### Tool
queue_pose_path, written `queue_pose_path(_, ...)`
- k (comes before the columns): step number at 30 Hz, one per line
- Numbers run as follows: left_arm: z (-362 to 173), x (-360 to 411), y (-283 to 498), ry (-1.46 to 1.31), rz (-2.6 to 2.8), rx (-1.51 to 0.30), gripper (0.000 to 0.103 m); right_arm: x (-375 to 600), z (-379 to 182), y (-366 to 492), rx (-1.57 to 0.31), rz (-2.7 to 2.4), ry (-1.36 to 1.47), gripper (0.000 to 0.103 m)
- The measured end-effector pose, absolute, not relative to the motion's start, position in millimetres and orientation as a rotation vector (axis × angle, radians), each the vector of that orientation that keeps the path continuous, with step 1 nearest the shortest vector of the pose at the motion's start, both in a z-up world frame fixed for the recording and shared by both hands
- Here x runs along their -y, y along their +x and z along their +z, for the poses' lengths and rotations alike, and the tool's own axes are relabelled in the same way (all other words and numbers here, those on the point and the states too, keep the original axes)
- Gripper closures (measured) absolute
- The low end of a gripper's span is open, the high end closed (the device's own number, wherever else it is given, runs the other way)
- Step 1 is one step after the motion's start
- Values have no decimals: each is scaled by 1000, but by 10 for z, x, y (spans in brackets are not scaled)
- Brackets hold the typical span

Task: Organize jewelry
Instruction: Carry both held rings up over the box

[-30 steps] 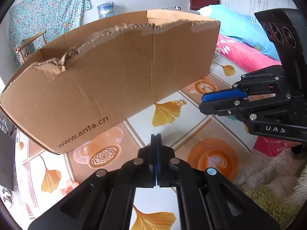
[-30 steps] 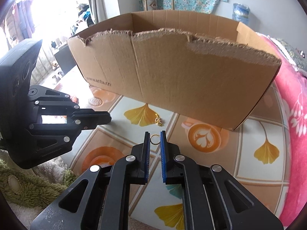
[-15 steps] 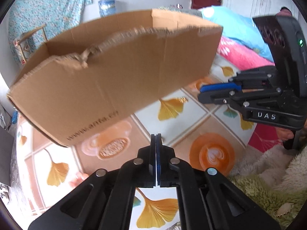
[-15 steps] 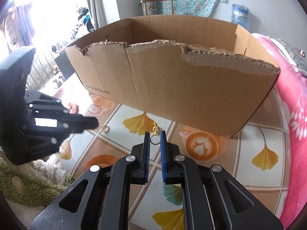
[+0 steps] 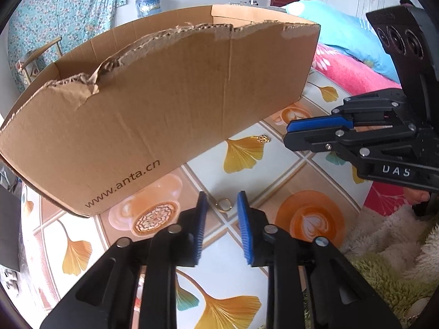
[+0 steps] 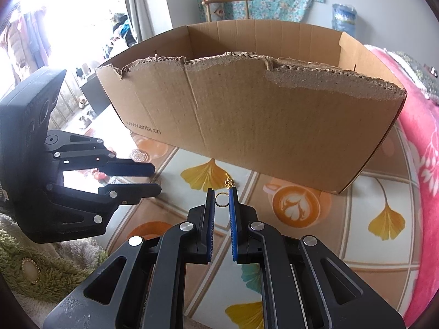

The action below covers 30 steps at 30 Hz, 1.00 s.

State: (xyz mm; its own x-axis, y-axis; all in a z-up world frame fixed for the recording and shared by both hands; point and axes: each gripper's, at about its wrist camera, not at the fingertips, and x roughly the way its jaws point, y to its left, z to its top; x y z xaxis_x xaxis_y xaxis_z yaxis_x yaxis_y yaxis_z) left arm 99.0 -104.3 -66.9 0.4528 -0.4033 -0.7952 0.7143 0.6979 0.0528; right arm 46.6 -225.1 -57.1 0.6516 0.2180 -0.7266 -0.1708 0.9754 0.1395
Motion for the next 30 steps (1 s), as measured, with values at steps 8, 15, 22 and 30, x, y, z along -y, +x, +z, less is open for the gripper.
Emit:
queue_pose_path(8, -680, 1059, 967, 420, -710, -840, 91, 2291, -603, 461, -835, 224, 72, 95)
queue_pose_path(15, -663, 1018, 909, 414, -704, -828, 92, 2287, -546, 402, -820, 220, 71, 95)
queue_pose_path(22, -179, 845, 726, 349, -760, -747, 91, 2276, -136, 258, -747, 291, 97, 95)
queue_pose_path(30, 694, 645, 912, 208, -811, -568, 91, 2377, 762, 436, -535, 377, 63, 95)
